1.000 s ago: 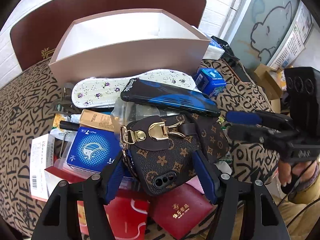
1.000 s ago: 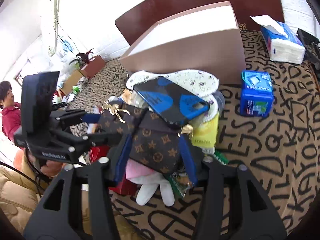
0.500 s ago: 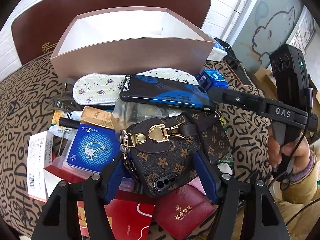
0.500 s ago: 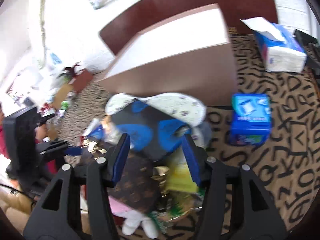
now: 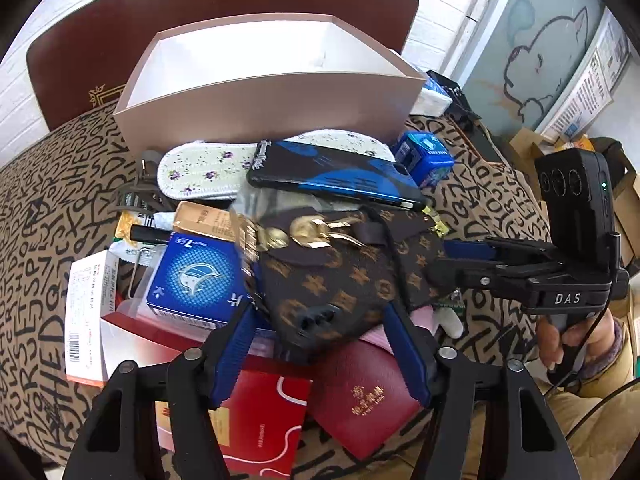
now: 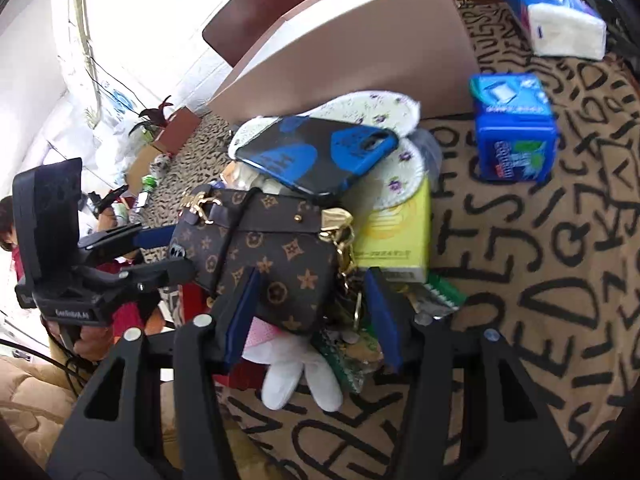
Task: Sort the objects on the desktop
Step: 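Position the left tool fingers around the brown monogram phone bag, then grasp the monogram phone bag with the left tool and lift toward the box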
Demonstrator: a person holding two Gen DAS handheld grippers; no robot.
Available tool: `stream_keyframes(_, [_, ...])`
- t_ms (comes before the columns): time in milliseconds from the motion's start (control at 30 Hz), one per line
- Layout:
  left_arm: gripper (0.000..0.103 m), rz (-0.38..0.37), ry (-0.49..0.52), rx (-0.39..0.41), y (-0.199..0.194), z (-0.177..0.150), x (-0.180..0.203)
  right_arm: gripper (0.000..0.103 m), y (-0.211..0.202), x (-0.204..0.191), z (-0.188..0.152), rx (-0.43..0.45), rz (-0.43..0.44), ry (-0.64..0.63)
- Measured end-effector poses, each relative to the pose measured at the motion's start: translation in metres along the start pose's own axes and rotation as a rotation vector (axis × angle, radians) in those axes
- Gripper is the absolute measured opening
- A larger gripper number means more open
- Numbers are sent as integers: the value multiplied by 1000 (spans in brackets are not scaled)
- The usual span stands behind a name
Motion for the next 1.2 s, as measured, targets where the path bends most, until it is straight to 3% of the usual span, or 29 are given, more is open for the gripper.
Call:
stream_keyframes(233, [65,12,5,9,-6,1,5,41,-14,-9,0,52,-46,-34])
stream_keyframes(567, [65,30,25,92,-33,9,11,40,-38,-35,-2,130,-108,-125])
stream_keyframes(1200, [65,51,16,192,-52,48,6,40,-64,-52,39,217,-199,-216])
Point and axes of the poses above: each gripper's, at about its wrist camera, not at the fingertips, and y roughly the way its jaws point, x to its right, z to its top, the point moved 4 cm from there along y, roughly the way its jaws point, and after that the axes turned 12 degrees about -x, right-handed, at the moved point
